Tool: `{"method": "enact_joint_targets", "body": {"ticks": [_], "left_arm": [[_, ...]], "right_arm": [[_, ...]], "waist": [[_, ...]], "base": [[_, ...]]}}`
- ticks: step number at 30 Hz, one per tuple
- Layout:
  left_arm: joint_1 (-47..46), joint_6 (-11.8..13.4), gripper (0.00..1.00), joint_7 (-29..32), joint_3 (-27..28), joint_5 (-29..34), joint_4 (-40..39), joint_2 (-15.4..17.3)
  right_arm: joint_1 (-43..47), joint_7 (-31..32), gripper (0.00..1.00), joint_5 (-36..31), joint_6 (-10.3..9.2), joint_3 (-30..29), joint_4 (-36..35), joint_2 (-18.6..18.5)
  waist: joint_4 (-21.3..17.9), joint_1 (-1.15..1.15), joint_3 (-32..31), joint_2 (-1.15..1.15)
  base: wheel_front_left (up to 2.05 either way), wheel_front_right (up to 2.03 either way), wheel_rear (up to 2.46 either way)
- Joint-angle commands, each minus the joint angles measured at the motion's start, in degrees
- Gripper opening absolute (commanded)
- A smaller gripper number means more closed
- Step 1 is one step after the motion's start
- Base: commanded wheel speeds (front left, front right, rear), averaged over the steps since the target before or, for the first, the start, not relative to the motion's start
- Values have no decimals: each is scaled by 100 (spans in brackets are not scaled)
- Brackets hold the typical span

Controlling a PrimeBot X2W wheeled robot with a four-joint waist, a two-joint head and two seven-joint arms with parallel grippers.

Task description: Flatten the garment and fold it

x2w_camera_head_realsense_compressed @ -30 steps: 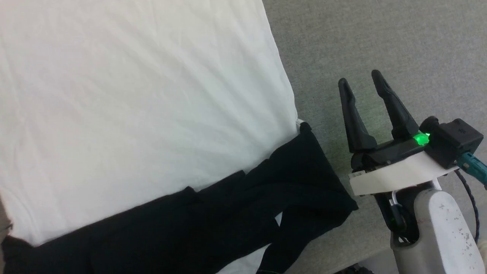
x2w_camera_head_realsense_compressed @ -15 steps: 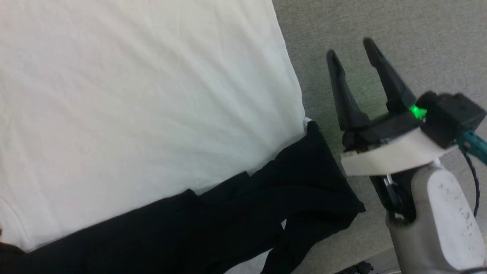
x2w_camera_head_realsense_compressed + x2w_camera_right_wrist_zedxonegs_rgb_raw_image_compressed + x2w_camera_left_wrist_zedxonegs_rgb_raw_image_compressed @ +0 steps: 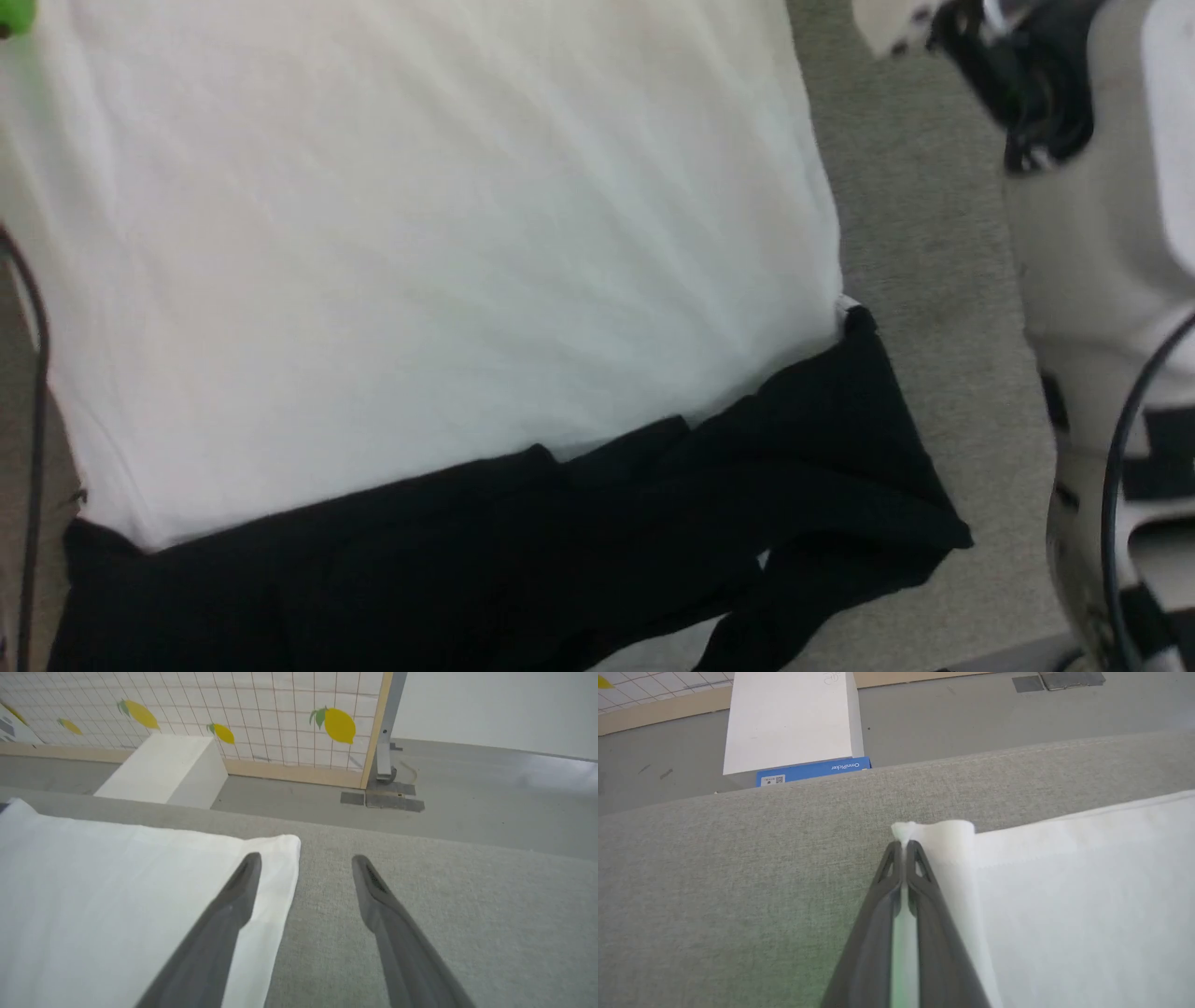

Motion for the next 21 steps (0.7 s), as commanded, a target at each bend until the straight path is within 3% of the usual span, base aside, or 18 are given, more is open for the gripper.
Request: {"method": "enact_joint_targets", "body": {"ticks": [1,8,16,17,19,21], "left_arm": [[-169,-53,0,-136,-59,62,63,-91],[-450,-205,0,-572,-330,26,367,-484],[-656,-337,0,-848,-461,-27,562,-649],[-667,-350,0,-878,-468,-33,586,-656],[-685,-371,0,-952,-471,-47,640,-664],[-709,-389,0,-1028,-474,-42,684,-649]], "right_arm": [[-344,214,100,114,-8,-67,360,8],[-1605,1112,100,-434,-8,-275,1956,8],[-2165,2012,100,-1252,-8,-707,2866,8],[-2200,2086,93,-1311,-8,-734,2903,8],[-2264,2273,37,-1418,-8,-808,2978,8],[-2317,2473,0,-1540,-8,-826,3012,8]], "waist": [[297,0,122,0],[729,0,207,0],[1019,0,340,0],[1035,0,347,0],[1058,0,352,0],[1060,0,365,0]], "base": [[0,0,0],[0,0,0],[0,0,0],[0,0,0],[0,0,0],[0,0,0]]}}
